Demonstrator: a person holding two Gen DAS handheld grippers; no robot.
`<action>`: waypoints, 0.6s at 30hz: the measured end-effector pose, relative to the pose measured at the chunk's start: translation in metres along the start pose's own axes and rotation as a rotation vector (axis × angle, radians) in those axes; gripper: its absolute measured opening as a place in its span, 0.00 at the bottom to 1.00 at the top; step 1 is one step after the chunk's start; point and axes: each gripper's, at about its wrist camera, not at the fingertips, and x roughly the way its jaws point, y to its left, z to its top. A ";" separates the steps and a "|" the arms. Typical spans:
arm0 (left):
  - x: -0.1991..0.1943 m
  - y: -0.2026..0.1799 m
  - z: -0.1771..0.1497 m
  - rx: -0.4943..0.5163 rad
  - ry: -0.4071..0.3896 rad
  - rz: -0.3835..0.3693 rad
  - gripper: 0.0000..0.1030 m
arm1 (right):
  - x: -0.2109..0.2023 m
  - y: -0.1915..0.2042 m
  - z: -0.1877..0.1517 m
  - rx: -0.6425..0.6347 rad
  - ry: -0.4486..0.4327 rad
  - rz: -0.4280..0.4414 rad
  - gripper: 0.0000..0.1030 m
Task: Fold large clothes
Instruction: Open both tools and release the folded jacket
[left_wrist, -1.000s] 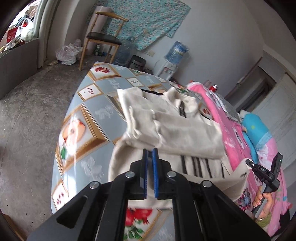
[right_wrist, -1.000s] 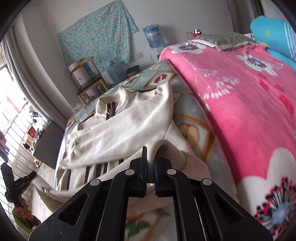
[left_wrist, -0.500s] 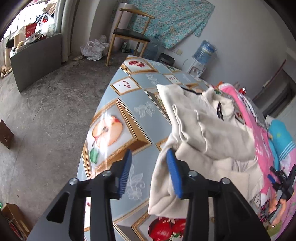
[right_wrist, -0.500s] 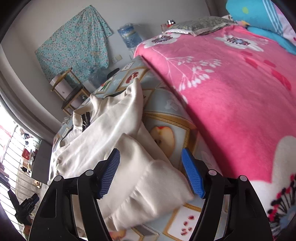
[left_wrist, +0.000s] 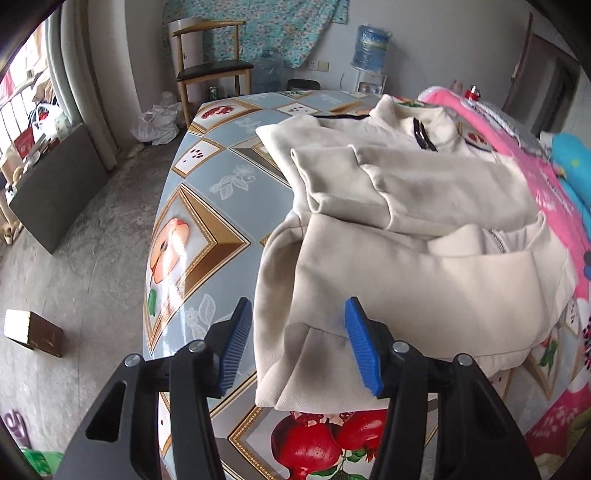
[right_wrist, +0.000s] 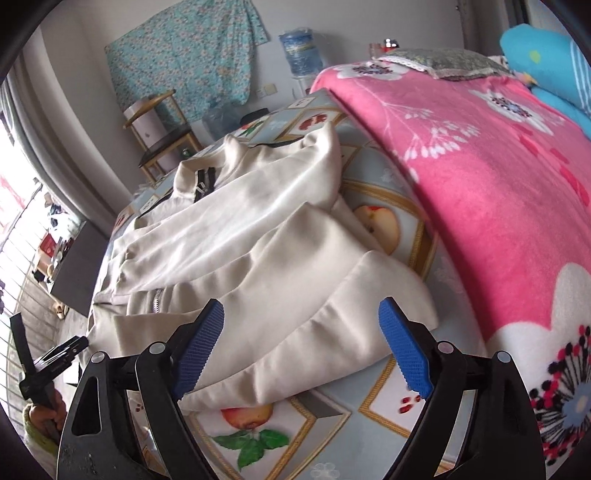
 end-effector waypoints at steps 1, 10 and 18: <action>0.003 -0.002 -0.001 0.013 0.006 0.011 0.50 | 0.000 0.005 -0.001 -0.011 0.000 0.004 0.80; 0.012 -0.009 -0.005 0.052 0.040 0.037 0.42 | -0.002 0.039 -0.010 -0.115 -0.015 0.008 0.81; 0.011 -0.009 -0.006 0.033 0.054 0.031 0.39 | -0.005 0.014 -0.010 -0.070 -0.024 -0.046 0.81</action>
